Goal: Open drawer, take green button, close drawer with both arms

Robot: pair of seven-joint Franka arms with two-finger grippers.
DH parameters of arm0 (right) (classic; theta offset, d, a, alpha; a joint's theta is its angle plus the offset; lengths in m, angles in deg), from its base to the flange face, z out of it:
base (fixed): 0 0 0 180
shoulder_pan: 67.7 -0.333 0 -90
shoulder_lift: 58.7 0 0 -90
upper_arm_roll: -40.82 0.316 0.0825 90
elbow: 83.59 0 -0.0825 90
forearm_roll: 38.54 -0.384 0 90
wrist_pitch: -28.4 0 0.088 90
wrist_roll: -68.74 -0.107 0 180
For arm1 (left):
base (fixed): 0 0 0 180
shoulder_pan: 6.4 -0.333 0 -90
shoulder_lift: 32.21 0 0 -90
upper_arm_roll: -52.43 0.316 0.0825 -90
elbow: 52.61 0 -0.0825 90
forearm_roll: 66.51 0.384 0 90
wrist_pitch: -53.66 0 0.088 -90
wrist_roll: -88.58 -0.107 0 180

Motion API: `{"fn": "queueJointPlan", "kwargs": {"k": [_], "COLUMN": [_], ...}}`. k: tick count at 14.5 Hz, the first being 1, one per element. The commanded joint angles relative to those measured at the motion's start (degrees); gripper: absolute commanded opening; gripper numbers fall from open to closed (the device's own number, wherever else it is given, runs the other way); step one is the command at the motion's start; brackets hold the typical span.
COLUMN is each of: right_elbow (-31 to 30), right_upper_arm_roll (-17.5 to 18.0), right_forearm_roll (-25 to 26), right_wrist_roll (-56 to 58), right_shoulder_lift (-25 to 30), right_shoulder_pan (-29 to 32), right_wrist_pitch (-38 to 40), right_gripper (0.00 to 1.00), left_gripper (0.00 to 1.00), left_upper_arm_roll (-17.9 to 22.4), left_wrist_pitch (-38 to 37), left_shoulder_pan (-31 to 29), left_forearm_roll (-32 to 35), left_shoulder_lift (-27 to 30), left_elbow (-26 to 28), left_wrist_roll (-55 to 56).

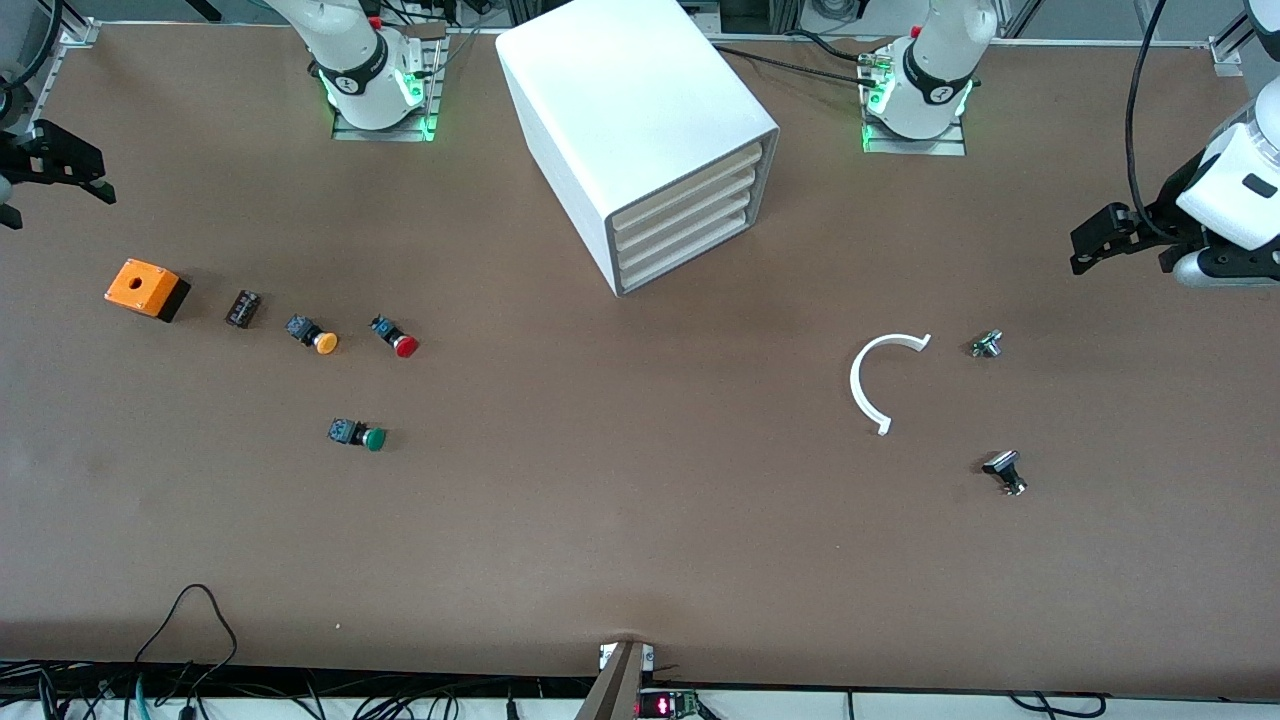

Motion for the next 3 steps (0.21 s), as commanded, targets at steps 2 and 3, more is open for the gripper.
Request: {"fn": "queueJointPlan", "kwargs": {"k": [2, 3], "right_elbow": [0.85, 0.85], "right_upper_arm_roll": [-0.15, -0.15], "right_forearm_roll": [-0.75, -0.75], "right_wrist_roll": [-0.89, -0.89], "right_shoulder_lift": [-0.24, -0.24], "right_shoulder_pan": [-0.31, -0.31], "right_wrist_pitch": [0.26, 0.26], "right_gripper": [1.00, 1.00], "left_gripper": [1.00, 1.00], "left_upper_arm_roll": [-0.33, -0.33], "left_wrist_pitch": [-1.32, -1.32], "left_shoulder_pan": [-0.30, -0.30], "left_forearm_roll": [-0.02, -0.02], "left_shoulder_lift": [-0.87, -0.87], "left_elbow": [-1.82, -1.82], "left_wrist_roll": [-1.12, -1.12]}}
